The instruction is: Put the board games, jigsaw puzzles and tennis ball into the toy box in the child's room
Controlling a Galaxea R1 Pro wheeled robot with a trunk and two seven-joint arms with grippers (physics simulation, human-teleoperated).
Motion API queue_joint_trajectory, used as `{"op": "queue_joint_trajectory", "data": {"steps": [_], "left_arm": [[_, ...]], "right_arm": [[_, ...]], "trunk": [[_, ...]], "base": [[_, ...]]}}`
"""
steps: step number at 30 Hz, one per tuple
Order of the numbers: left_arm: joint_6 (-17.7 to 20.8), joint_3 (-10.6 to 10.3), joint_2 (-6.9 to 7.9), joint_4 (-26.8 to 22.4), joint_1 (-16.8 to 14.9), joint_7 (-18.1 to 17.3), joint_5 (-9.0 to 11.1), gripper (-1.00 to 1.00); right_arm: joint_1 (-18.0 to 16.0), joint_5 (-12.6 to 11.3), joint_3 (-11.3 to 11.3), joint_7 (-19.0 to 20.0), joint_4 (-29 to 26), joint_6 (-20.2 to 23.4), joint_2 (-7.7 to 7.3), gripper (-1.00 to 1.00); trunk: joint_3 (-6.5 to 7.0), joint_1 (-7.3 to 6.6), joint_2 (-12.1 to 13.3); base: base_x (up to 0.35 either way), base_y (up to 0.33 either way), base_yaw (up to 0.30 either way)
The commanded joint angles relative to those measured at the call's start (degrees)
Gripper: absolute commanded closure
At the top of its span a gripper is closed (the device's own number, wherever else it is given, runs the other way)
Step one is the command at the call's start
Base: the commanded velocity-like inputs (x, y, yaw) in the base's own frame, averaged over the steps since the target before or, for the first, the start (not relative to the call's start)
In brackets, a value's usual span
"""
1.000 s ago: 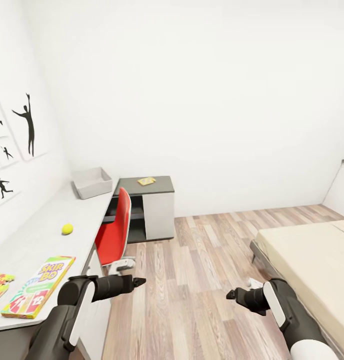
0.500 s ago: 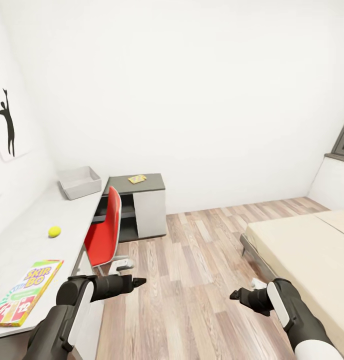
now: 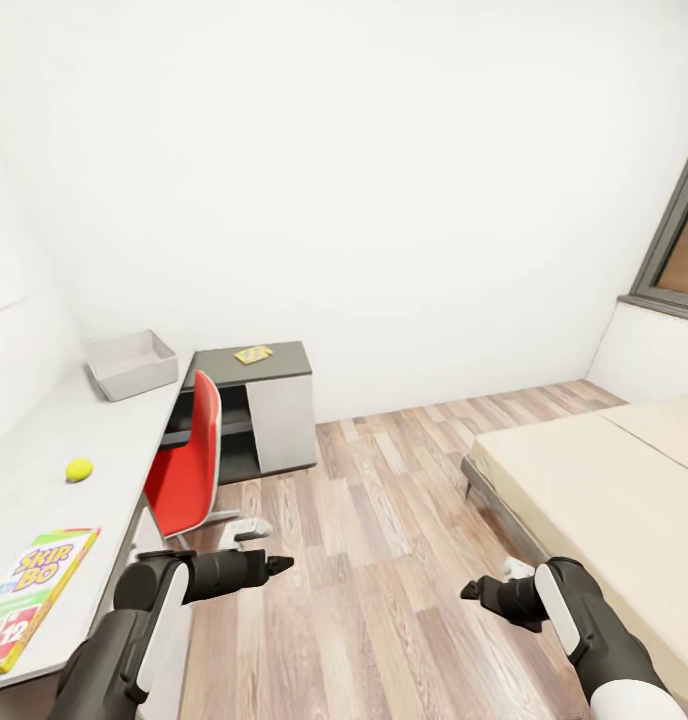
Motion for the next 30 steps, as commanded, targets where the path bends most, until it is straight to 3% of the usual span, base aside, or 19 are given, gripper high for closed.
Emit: {"op": "queue_joint_trajectory", "data": {"steps": [1, 16, 30], "left_arm": [[0.5, 0.1, -0.06, 0.0, -0.1, 0.1, 0.4, -1.00], [0.5, 0.1, -0.15, 0.0, 0.0, 0.0, 0.4, -1.00], [0.5, 0.1, -0.19, 0.5, 0.0, 0.1, 0.3, -1.00]], "right_arm": [[-0.1, 0.4, -0.1, 0.5, 0.0, 0.2, 0.01, -1.00], [-0.1, 0.8, -0.1, 0.4, 0.0, 0.2, 0.01, -1.00], [-0.1, 1.2, 0.1, 0.4, 0.1, 0.1, 0.09, -1.00]], "trunk": [[-0.22, 0.04, -0.1], [-1.41, 0.04, -0.1], [-1.71, 0.04, -0.1]], "base": [[0.000, 0.000, -0.149], [0.000, 0.000, -0.142], [0.095, -0.045, -0.020]]}}
